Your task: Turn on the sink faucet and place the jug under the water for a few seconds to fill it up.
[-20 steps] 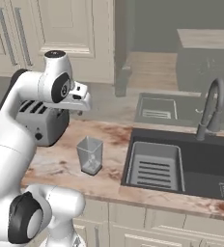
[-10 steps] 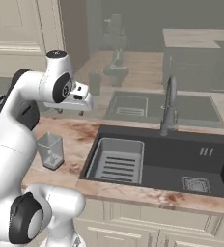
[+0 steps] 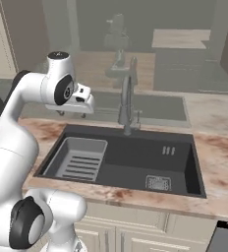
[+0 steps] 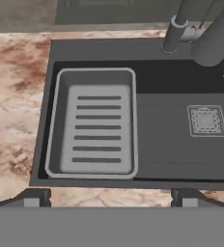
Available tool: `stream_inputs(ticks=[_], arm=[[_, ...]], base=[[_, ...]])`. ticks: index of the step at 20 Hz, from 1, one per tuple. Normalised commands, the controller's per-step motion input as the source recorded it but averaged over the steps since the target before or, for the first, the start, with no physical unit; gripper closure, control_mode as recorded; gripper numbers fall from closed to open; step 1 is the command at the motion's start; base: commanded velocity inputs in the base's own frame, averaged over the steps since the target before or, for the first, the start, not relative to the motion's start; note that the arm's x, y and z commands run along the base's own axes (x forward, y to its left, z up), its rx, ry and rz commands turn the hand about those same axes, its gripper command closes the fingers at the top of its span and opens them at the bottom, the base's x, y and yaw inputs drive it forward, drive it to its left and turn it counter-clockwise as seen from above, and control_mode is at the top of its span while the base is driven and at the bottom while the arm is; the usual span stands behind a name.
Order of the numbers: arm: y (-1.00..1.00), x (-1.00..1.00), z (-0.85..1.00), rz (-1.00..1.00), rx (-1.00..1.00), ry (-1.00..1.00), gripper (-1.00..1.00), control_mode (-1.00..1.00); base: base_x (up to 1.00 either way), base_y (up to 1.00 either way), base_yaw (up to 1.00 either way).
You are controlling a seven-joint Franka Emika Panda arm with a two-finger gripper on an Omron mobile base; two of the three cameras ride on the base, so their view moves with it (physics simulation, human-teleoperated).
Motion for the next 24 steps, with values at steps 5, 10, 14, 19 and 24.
stream_inputs(ticks=[5,10,14,19,24], arm=[[0.0,0.0,0.0,0.0,0.0,0.0,-1.0,1.0],[0.0,0.0,0.0,0.0,0.0,0.0,-1.0,1.0],[0.0,0.0,0.0,0.0,0.0,0.0,-1.0,1.0],[0.0,0.0,0.0,0.0,0.0,0.0,-1.0,1.0],[0.0,0.0,0.0,0.0,0.0,0.0,-1.0,1.0]], base=[[0.0,-0.4,0.02],[0.0,-0.37,0.07],[0.0,-0.43,0.09],[0.0,-0.5,0.12],[0.0,-0.4,0.07]])
